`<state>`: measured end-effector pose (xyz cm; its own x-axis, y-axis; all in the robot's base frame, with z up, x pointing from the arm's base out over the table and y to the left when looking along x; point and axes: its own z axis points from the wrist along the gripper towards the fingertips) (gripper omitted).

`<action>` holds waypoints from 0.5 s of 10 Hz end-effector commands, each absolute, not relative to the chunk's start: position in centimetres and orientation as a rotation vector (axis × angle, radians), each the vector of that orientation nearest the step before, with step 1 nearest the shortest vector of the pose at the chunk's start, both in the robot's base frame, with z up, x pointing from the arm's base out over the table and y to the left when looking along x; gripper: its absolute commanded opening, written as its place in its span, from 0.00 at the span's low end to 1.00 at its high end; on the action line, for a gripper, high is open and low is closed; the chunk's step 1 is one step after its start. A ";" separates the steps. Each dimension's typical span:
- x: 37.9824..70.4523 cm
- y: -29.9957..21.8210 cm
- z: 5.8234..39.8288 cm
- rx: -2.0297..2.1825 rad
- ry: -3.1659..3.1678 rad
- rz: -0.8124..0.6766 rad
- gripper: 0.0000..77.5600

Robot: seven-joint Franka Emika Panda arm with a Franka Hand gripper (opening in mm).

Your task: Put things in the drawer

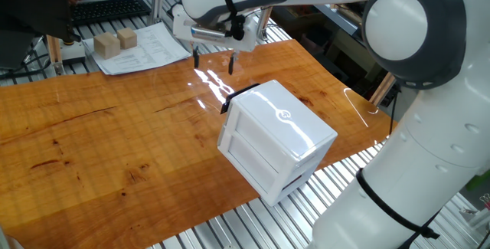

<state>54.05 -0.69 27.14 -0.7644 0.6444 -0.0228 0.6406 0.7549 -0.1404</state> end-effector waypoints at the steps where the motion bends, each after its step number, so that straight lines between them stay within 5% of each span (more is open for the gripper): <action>1: 56.9 0.1 30.1 -0.240 -3.075 0.183 1.00; 5: 57.6 -0.1 30.5 0.023 -3.090 0.172 1.00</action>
